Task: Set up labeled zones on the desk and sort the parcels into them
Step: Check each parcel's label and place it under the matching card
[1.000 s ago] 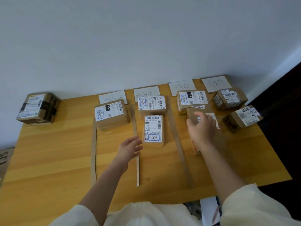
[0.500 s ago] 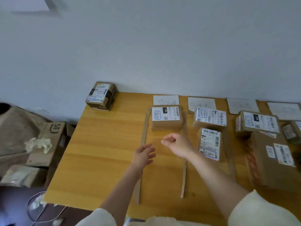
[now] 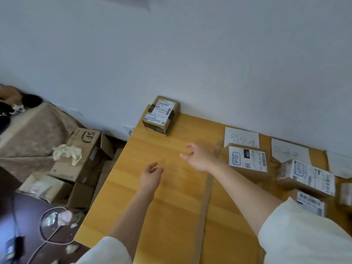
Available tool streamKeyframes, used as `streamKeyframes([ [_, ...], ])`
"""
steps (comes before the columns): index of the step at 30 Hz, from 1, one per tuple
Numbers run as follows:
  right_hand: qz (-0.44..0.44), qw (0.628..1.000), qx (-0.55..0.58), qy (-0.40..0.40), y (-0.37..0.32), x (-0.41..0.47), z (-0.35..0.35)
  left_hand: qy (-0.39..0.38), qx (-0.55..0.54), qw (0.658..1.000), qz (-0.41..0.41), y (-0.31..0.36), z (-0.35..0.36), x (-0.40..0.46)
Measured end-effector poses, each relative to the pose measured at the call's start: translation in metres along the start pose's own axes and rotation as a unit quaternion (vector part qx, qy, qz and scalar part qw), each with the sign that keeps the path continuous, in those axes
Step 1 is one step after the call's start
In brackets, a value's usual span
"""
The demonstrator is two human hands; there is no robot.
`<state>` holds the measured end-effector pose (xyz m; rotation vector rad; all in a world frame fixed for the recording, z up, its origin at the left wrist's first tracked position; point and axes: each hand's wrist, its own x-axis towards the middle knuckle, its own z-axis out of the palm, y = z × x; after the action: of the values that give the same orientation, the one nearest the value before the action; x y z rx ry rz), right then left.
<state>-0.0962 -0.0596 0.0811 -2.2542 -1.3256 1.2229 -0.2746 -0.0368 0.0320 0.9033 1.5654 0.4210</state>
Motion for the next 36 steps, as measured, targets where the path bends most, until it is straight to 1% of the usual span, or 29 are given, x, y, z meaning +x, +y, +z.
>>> streamKeyframes([
  [3,0.026,0.998,0.06,0.006,-0.018,0.041,0.006,0.026,-0.004,0.999,0.027,0.022,-0.014,0.033],
  [5,0.05,0.989,0.139,0.011,-0.028,0.067,0.011,0.035,-0.009,0.998,0.047,0.037,-0.019,0.054],
  [8,0.077,0.964,0.253,0.027,-0.043,0.099,0.014,0.043,-0.021,0.996,0.071,0.06,-0.023,0.083],
  [12,0.09,0.931,0.352,0.03,-0.059,0.123,0.016,0.037,-0.028,0.993,0.111,0.084,-0.024,0.115],
  [17,0.092,0.916,0.388,0.033,-0.066,0.138,0.027,0.008,-0.026,0.99,0.136,0.097,-0.022,0.133],
  [22,0.103,0.909,0.4,0.049,-0.063,0.131,0.029,0.003,-0.028,0.99,0.137,0.097,-0.02,0.125],
  [28,0.113,0.916,0.384,0.03,-0.053,0.108,0.025,-0.005,-0.04,0.993,0.112,0.082,-0.01,0.1],
  [31,0.104,0.919,0.38,0.036,-0.049,0.095,0.025,0.009,-0.063,0.994,0.089,0.069,-0.006,0.092],
  [36,0.104,0.904,0.412,0.044,-0.035,0.079,0.035,-0.006,-0.125,0.991,0.041,0.048,-0.004,0.07],
])
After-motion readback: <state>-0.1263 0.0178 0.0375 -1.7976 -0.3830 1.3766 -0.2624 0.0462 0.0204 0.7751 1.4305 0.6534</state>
